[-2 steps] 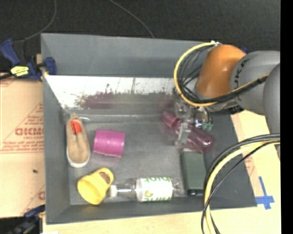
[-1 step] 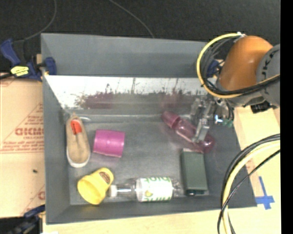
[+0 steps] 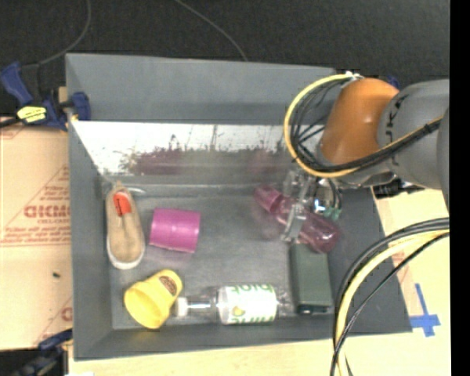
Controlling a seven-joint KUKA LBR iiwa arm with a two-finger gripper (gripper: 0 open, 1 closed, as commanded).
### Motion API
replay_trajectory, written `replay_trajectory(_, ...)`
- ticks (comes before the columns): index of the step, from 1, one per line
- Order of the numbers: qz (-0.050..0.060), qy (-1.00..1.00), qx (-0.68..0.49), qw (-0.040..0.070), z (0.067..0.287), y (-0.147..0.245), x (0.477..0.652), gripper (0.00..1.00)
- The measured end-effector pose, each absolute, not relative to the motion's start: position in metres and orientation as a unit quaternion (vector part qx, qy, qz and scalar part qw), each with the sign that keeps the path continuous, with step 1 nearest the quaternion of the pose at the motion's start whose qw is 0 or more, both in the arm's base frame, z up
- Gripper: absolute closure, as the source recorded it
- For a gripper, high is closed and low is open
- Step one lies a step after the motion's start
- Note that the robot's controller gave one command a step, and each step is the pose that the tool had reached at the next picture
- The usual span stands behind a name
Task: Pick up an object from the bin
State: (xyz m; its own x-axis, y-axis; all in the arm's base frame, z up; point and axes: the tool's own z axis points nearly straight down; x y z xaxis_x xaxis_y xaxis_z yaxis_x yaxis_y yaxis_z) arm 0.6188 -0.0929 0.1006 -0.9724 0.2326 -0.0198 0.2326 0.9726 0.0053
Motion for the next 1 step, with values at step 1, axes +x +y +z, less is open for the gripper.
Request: replay_trajectory(1,0.0,0.989,0.149,0.009,0.0704,-0.1289,0.6168,0.0)
